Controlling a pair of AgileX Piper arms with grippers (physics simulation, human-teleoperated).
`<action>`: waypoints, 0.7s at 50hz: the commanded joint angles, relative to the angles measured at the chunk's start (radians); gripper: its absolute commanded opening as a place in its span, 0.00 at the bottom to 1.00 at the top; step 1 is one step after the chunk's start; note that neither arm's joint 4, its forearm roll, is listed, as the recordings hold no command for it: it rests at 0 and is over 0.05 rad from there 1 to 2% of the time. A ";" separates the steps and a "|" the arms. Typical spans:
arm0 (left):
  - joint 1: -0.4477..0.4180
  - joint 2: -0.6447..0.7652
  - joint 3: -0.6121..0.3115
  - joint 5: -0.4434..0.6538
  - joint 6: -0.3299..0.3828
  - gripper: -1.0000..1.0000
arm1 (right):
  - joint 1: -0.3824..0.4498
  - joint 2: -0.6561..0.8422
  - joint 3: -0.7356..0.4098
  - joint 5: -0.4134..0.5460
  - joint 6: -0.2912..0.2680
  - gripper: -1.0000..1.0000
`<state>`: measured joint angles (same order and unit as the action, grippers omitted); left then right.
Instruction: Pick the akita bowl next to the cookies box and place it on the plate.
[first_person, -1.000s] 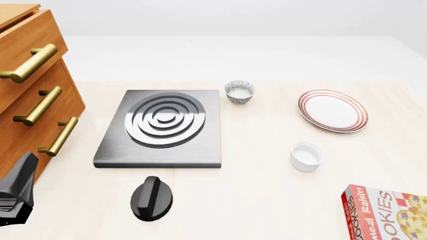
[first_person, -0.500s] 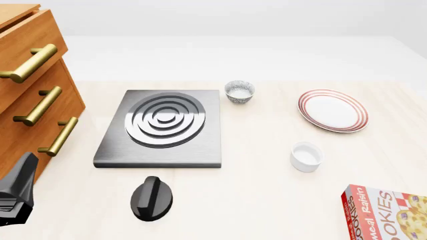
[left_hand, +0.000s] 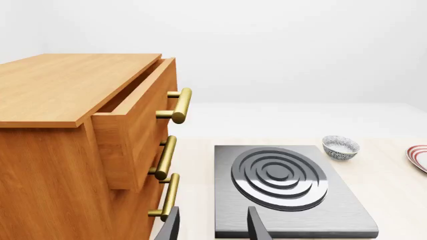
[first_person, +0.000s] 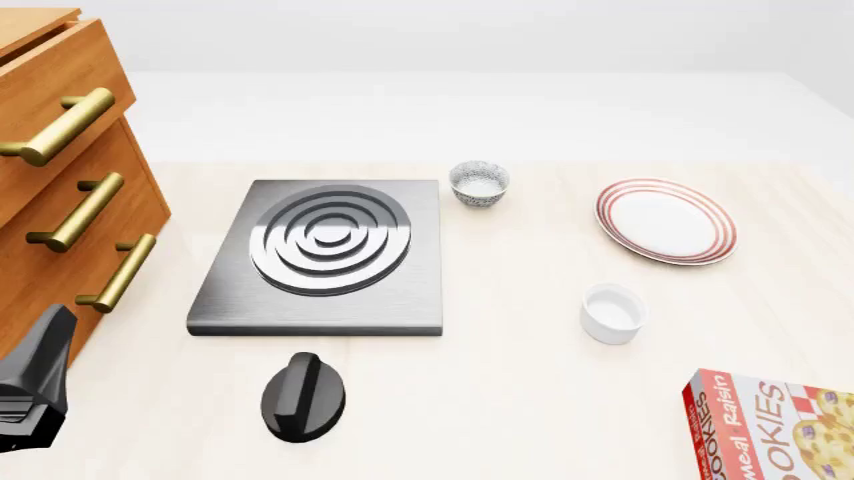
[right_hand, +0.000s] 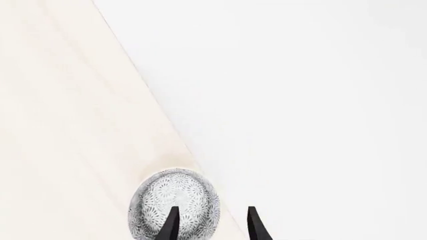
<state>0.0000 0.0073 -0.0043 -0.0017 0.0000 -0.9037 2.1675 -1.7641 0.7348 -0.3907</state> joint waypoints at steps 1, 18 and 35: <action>0.000 0.000 0.000 0.000 0.000 1.00 | -0.001 0.041 -0.008 -0.012 -0.006 1.00; 0.000 0.000 0.000 0.000 0.000 1.00 | 0.006 0.064 0.015 -0.029 -0.012 1.00; 0.000 0.000 0.000 0.000 0.000 1.00 | 0.008 0.088 0.038 -0.042 -0.019 1.00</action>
<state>0.0000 0.0073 -0.0043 -0.0017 0.0000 -0.8956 2.2432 -1.7363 0.7007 -0.4062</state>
